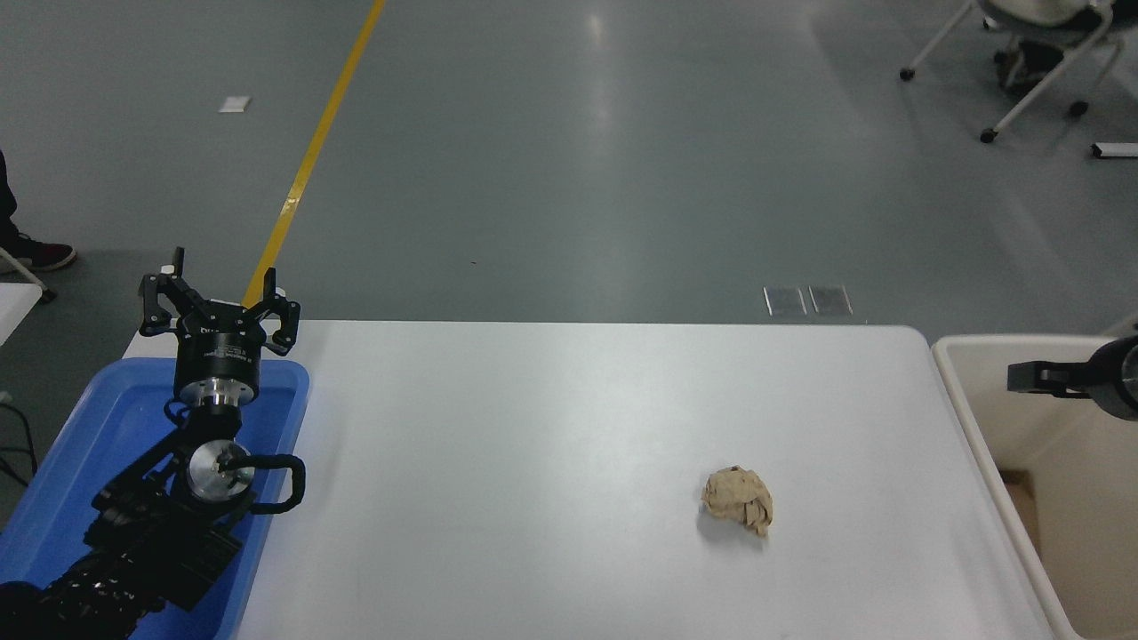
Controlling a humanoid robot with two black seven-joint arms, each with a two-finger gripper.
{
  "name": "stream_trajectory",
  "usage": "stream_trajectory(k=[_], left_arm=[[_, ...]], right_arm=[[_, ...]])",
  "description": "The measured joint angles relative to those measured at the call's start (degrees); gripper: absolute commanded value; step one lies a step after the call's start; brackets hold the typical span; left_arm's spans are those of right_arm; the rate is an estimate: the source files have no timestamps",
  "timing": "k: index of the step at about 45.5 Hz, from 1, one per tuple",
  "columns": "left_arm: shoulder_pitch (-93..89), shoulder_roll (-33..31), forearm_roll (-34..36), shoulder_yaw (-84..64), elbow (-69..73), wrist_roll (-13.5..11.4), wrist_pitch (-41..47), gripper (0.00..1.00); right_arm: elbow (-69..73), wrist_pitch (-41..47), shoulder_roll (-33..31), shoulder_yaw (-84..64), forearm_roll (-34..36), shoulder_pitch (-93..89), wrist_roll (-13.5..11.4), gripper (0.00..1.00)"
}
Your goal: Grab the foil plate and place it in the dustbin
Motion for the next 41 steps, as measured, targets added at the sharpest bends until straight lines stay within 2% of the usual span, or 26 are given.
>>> stream_trajectory(k=[8, 20, 30, 41], left_arm=[[0.0, 0.0, 0.0, 0.0, 0.0, 0.0, 0.0, 0.99], [0.0, 0.0, 0.0, 0.0, 0.0, 0.0, 0.0, 0.99], [0.0, 0.0, -0.1, 0.0, 0.0, 0.0, 0.0, 0.99], [0.0, 0.0, -0.1, 0.0, 0.0, 0.0, 0.0, 0.99]], right_arm=[[7.6, 11.6, 4.0, -1.7, 8.8, 11.5, 0.1, 1.00], [13.8, 18.8, 11.3, -2.6, 22.1, 21.4, 0.1, 1.00], [15.6, 21.1, 16.0, -3.3, 27.0, 25.9, 0.2, 1.00], [16.9, 22.0, 17.6, -4.3, 30.6, 30.1, 0.2, 1.00]])
